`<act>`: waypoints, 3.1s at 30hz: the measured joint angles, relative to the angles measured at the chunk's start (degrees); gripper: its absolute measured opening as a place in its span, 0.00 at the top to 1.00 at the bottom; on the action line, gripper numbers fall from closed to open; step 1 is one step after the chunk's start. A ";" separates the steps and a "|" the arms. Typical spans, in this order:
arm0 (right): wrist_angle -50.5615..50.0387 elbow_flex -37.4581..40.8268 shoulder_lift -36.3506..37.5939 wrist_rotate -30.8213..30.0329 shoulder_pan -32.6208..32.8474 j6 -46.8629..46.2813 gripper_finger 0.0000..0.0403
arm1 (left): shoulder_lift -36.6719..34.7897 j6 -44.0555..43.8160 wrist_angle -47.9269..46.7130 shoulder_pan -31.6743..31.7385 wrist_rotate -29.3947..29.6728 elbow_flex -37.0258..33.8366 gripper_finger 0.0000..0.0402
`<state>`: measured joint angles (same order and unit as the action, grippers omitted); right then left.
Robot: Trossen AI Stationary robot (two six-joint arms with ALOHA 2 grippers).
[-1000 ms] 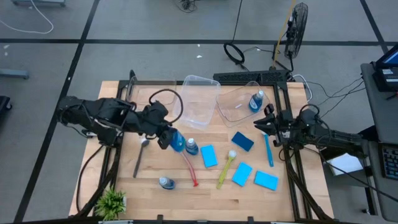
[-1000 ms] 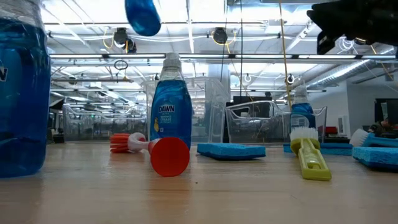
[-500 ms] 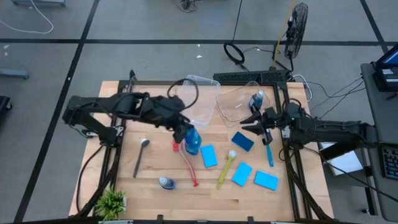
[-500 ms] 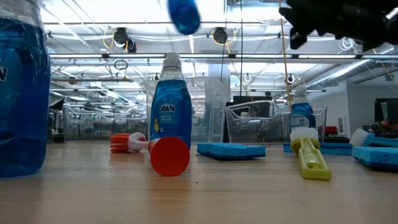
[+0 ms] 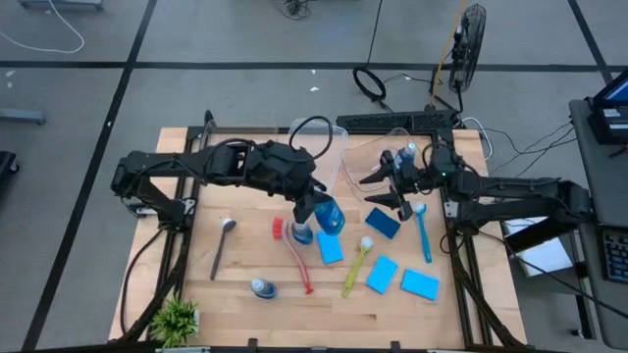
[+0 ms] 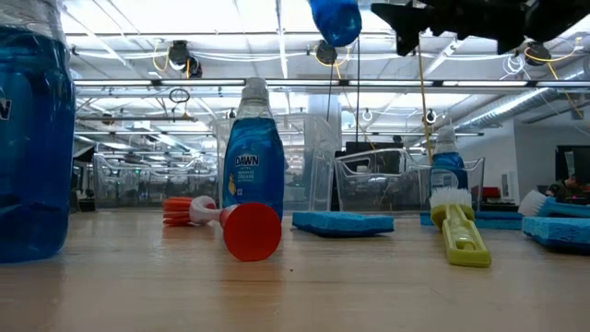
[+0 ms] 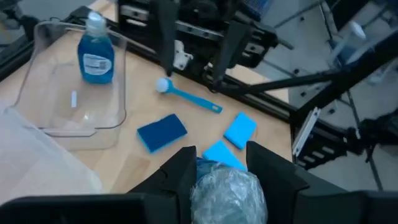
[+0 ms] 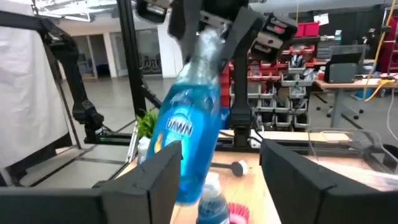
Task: Pick & Place Kitchen Sink Supplies
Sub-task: Put the blue dish soap into the right transparent bin
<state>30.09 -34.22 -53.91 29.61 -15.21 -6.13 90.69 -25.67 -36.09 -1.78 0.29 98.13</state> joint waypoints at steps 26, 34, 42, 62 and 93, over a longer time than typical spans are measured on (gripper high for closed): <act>0.14 -18.37 -20.12 26.08 -7.29 -10.58 0.39 | 2.10 4.77 7.70 -0.20 -2.18 0.00 0.68; 0.06 -22.23 -24.00 29.25 -7.16 -14.31 0.39 | 2.08 5.92 7.64 -0.15 -1.73 0.00 0.68; 1.63 -22.66 -24.78 30.57 -6.70 -15.68 0.39 | 2.08 6.52 7.74 -0.15 -1.72 0.00 0.68; 5.90 -22.71 -26.40 28.84 -3.80 -16.79 0.39 | 2.23 6.12 10.08 -0.04 -1.13 0.00 0.68; 2.62 -26.33 -29.70 32.84 -1.54 -20.24 0.39 | 4.16 7.87 11.65 0.44 -1.31 -0.02 0.68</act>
<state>32.71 -60.55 -83.61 62.46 -16.75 -26.37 94.85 -17.81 -24.44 -1.34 -1.01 98.10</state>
